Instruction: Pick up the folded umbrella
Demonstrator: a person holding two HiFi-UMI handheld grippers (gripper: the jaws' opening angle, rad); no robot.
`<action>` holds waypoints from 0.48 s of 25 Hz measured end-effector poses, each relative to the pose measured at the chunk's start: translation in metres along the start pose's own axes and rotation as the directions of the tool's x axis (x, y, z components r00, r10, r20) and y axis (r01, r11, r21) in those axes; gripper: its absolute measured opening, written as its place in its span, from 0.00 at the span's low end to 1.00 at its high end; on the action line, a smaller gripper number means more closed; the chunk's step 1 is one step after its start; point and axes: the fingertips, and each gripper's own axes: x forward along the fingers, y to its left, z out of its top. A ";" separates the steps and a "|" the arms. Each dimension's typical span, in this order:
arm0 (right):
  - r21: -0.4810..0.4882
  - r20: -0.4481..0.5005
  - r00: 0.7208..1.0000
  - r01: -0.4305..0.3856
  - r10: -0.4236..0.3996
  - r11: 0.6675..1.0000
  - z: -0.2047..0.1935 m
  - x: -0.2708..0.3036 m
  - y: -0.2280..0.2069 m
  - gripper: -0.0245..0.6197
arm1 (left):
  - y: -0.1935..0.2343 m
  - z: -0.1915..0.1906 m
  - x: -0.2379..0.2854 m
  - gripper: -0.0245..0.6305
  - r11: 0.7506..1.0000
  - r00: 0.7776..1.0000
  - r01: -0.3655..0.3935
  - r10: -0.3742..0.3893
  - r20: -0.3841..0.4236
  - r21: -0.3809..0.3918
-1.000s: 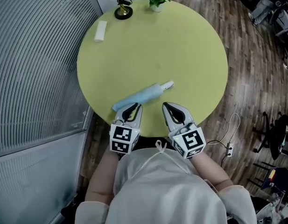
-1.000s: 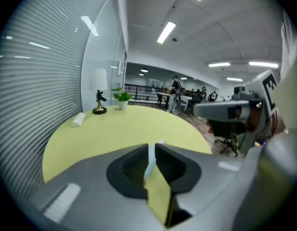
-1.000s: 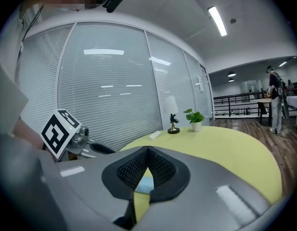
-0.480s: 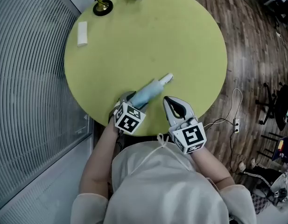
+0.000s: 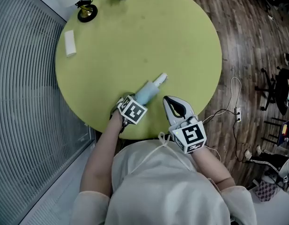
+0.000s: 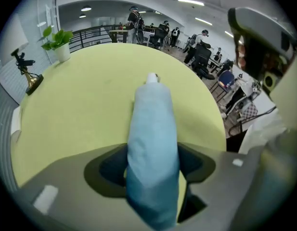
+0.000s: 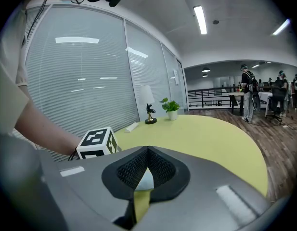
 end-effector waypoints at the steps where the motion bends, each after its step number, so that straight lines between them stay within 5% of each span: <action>1: 0.003 -0.001 1.000 0.006 -0.006 1.000 -0.001 -0.001 -0.002 0.04 | 0.000 -0.001 0.001 0.51 1.000 1.000 -0.001 0.001 -0.014 -0.002; 6: 0.020 -0.009 1.000 0.026 -0.026 0.999 -0.006 -0.004 -0.014 0.04 | 0.001 -0.002 0.010 0.53 1.000 0.998 -0.004 0.003 -0.060 -0.020; 12: 0.016 -0.013 1.000 0.024 -0.024 1.000 -0.006 -0.011 -0.019 0.04 | -0.002 -0.003 0.018 0.59 0.995 0.991 -0.092 0.095 -0.092 0.036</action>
